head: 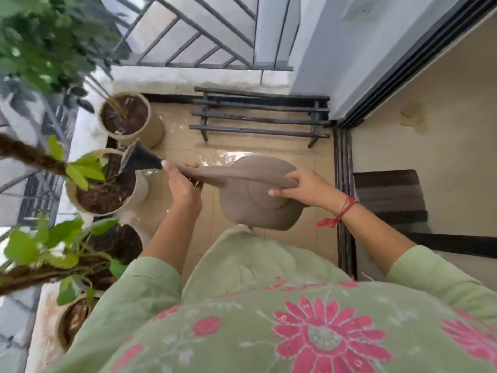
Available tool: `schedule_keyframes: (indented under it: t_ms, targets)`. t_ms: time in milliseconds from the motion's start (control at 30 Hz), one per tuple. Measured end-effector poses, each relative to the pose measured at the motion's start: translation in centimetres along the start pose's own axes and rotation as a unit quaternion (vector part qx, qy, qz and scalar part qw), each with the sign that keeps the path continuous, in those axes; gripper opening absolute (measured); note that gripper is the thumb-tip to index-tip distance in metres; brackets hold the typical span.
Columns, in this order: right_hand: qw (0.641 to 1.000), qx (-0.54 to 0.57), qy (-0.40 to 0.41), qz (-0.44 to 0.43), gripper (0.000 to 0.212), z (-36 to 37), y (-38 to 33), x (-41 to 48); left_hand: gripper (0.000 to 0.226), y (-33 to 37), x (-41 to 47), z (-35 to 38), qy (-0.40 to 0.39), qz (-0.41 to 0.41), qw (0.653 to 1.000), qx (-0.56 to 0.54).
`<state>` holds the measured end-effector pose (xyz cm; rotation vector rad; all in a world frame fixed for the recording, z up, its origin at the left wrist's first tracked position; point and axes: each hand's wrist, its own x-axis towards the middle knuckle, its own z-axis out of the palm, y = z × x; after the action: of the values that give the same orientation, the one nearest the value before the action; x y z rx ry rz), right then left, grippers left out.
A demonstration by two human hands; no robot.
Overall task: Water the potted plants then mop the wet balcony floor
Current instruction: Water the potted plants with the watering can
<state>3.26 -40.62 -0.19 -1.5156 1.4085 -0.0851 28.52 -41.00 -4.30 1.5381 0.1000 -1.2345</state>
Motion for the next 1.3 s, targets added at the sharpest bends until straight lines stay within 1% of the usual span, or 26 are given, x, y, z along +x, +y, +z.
schedule_keyframes:
  t_ms: [33,100,133,233,267,300,367,400,500,600,700,833,900,1100,1233,1300]
  targets:
    - [1.0,0.003,0.004,0.006,0.059,-1.0,0.3,1.4,0.065,0.4,1.3,1.9,-0.014,-0.013,1.0,0.016]
    - [1.0,0.004,0.008,0.026,0.062,-2.7,0.5,3.5,0.067,1.0,3.6,4.8,-0.007,-0.029,0.999,0.029]
    - [0.999,0.009,0.014,0.037,0.059,-3.7,0.6,4.7,0.066,1.3,4.7,6.4,-0.014,-0.034,0.999,0.036]
    - [0.998,0.014,0.027,0.059,0.038,-6.7,0.9,8.2,0.068,1.9,7.5,10.7,-0.052,-0.041,0.995,0.07]
    - [0.997,0.016,0.033,0.062,0.036,-7.5,1.1,9.2,0.069,1.9,8.3,11.9,-0.06,-0.043,0.995,0.073]
    - [0.997,0.025,0.039,0.063,0.044,-8.3,1.6,10.6,0.068,1.9,9.3,13.3,-0.066,-0.048,0.994,0.076]
    - [0.996,0.033,0.052,0.064,0.07,-9.8,2.6,13.3,0.067,1.9,11.2,15.9,-0.06,-0.056,0.994,0.072]
    - [0.996,0.032,0.056,0.064,0.072,-10.5,3.2,14.7,0.067,1.7,12.2,17.1,-0.055,-0.06,0.995,0.066]
    - [0.995,0.015,0.057,0.075,0.061,-12.6,4.9,19.4,0.064,0.7,15.7,20.5,-0.037,-0.08,0.995,0.035]
    - [0.995,-0.008,0.063,0.08,0.047,-13.8,7.1,24.8,0.069,-0.9,20.2,23.3,-0.021,-0.112,0.993,0.006]
    - [0.993,-0.052,0.054,0.091,0.038,-14.5,9.3,30.6,0.071,-2.7,24.7,26.1,0.015,-0.143,0.989,-0.026]
    - [0.99,-0.084,0.061,0.093,0.033,-15.9,12.6,37.5,0.068,-4.9,30.3,30.1,0.043,-0.149,0.987,-0.044]
    - [0.989,-0.108,0.054,0.09,0.032,-16.4,14.0,40.4,0.067,-6.0,32.8,31.6,0.042,-0.151,0.986,-0.05]
    - [0.983,-0.166,0.033,0.07,0.041,-16.3,16.3,46.9,0.072,-8.7,39.3,32.9,0.048,-0.171,0.98,-0.087]
    - [0.982,-0.17,0.022,0.079,0.037,-16.3,18.4,50.1,0.074,-10.0,42.1,33.5,0.018,-0.176,0.982,-0.06]
    - [0.98,-0.175,0.021,0.088,0.04,-16.3,19.1,51.0,0.075,-10.4,42.9,33.5,0.004,-0.176,0.984,-0.03]
